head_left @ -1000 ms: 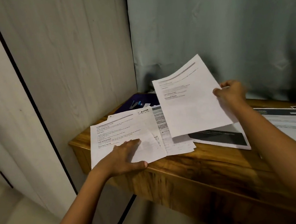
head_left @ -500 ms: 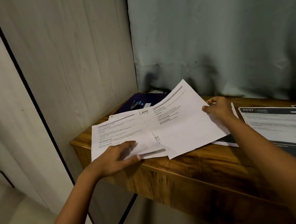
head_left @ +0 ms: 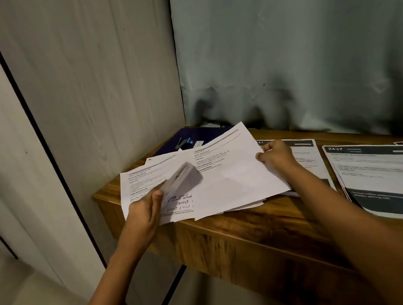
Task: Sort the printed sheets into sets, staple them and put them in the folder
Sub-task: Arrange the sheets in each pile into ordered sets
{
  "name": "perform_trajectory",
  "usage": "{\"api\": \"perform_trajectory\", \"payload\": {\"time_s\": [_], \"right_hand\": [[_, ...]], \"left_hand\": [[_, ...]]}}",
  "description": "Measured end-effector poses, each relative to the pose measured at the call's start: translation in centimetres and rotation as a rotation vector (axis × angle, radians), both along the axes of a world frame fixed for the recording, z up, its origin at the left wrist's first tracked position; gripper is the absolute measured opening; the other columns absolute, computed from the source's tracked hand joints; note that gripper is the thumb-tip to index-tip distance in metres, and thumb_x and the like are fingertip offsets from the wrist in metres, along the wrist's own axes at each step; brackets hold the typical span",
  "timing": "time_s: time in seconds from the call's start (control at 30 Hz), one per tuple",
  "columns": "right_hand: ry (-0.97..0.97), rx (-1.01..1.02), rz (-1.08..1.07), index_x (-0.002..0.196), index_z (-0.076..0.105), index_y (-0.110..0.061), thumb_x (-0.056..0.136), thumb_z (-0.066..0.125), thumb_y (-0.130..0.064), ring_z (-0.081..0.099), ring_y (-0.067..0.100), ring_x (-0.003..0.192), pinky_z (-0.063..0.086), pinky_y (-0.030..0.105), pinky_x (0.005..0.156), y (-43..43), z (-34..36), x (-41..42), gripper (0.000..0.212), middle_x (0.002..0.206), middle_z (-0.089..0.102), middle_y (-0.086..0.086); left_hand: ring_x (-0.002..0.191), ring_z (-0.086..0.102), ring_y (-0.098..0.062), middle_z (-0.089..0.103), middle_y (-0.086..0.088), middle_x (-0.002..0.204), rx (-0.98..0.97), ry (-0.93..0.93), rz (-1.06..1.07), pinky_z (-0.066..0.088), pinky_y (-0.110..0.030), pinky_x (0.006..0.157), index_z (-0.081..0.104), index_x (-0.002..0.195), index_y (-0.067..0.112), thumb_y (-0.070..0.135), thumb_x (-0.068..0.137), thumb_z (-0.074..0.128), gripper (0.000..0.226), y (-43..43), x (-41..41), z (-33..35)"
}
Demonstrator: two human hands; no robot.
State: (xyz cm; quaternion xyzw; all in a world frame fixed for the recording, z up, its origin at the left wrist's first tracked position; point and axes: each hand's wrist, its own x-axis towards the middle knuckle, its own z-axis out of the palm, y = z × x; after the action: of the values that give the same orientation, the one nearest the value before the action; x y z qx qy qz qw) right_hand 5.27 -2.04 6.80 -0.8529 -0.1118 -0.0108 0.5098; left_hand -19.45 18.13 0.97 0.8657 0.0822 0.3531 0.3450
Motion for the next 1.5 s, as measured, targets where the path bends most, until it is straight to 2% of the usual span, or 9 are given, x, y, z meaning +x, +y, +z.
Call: {"api": "perform_trajectory", "payload": {"time_s": [0.1, 0.2, 0.3, 0.43, 0.7, 0.8, 0.97, 1.13, 1.5], "right_hand": [[-0.017, -0.016, 0.043, 0.092, 0.063, -0.002, 0.087, 0.065, -0.009, 0.061, 0.027, 0.089, 0.048, 0.035, 0.078, 1.9, -0.5, -1.2, 0.009, 0.092, 0.062, 0.012], [-0.051, -0.074, 0.121, 0.096, 0.064, 0.002, 0.092, 0.054, -0.008, 0.061, 0.032, 0.097, 0.050, 0.041, 0.084, 3.9, -1.2, -2.5, 0.014, 0.104, 0.065, 0.018], [-0.073, -0.100, 0.214, 0.118, 0.058, 0.001, 0.096, 0.041, -0.004, 0.055, 0.031, 0.110, 0.047, 0.039, 0.093, 5.6, -1.7, -3.8, 0.028, 0.121, 0.059, 0.016], [-0.093, -0.163, 0.324, 0.127, 0.051, 0.001, 0.096, 0.037, -0.005, 0.051, 0.033, 0.117, 0.043, 0.035, 0.095, 7.0, -2.3, -4.9, 0.034, 0.129, 0.054, 0.019], [-0.196, -0.410, 0.460, 0.146, 0.037, -0.016, 0.101, 0.032, -0.016, 0.026, 0.032, 0.133, 0.025, 0.039, 0.109, 6.7, -3.6, -4.8, 0.045, 0.150, 0.038, 0.008], [-0.211, -0.419, 0.452, 0.143, 0.043, -0.022, 0.100, 0.038, -0.020, 0.027, 0.029, 0.131, 0.025, 0.042, 0.109, 6.2, -3.9, -4.3, 0.043, 0.146, 0.040, 0.005], [-0.258, -0.399, 0.101, 0.125, 0.057, -0.010, 0.092, 0.059, -0.029, 0.042, 0.031, 0.120, 0.043, 0.044, 0.099, 4.1, -3.6, -2.4, 0.038, 0.125, 0.055, 0.012], [-0.123, -0.346, 0.122, 0.100, 0.061, -0.012, 0.082, 0.072, -0.036, 0.062, 0.026, 0.099, 0.054, 0.041, 0.083, 3.6, -3.7, -2.0, 0.032, 0.110, 0.066, 0.007], [-0.114, -0.127, -0.049, 0.064, 0.049, -0.020, 0.081, 0.075, -0.016, 0.064, 0.027, 0.089, 0.042, 0.028, 0.065, 3.6, -3.2, -2.7, 0.032, 0.100, 0.069, 0.009]], "left_hand": [[0.103, 0.055, -0.008, 0.047, 0.023, 0.119, 0.045, -0.016, 0.027, 0.055, -0.018, 0.072, 0.046, 0.127, 0.038, 0.083, 0.082, 0.015, 0.071, 0.0, 0.1, -0.3], [0.137, 0.035, -0.031, 0.038, 0.006, 0.147, 0.085, 0.088, 0.035, 0.043, -0.054, 0.103, 0.037, 0.135, 0.045, 0.084, 0.080, 0.010, 0.073, 0.6, 0.6, -0.5], [0.137, 0.006, -0.011, 0.019, 0.019, 0.143, 0.160, 0.205, -0.006, 0.017, -0.045, 0.116, 0.020, 0.127, 0.058, 0.089, 0.071, 0.001, 0.068, 0.3, 0.9, -0.1], [0.139, 0.009, -0.005, 0.020, 0.022, 0.142, 0.368, 0.265, -0.061, -0.007, -0.014, 0.110, 0.023, 0.135, 0.047, 0.081, 0.078, -0.005, 0.072, 0.6, 1.3, -0.6], [0.145, 0.020, -0.012, 0.025, 0.017, 0.154, 0.448, 0.406, -0.144, 0.003, -0.031, 0.120, 0.022, 0.139, 0.053, 0.077, 0.085, -0.004, 0.064, 2.1, 2.3, -2.6], [0.145, 0.020, -0.011, 0.025, 0.017, 0.154, 0.479, 0.434, -0.174, 0.006, -0.034, 0.121, 0.021, 0.139, 0.054, 0.077, 0.085, -0.004, 0.065, 2.3, 2.5, -2.5], [0.145, 0.013, -0.010, 0.020, 0.017, 0.154, 0.569, 0.471, -0.221, -0.002, -0.028, 0.118, 0.016, 0.141, 0.052, 0.078, 0.081, -0.011, 0.071, 2.1, 2.8, -2.0], [0.146, 0.016, -0.015, 0.022, 0.013, 0.154, 0.613, 0.447, -0.227, -0.003, -0.030, 0.118, 0.015, 0.142, 0.049, 0.076, 0.082, -0.011, 0.071, 1.9, 3.5, -1.7], [0.147, 0.011, -0.017, 0.015, 0.012, 0.157, 0.675, 0.500, -0.196, -0.008, -0.032, 0.116, 0.007, 0.145, 0.051, 0.077, 0.082, -0.010, 0.070, 1.7, 4.0, -2.3]]}}
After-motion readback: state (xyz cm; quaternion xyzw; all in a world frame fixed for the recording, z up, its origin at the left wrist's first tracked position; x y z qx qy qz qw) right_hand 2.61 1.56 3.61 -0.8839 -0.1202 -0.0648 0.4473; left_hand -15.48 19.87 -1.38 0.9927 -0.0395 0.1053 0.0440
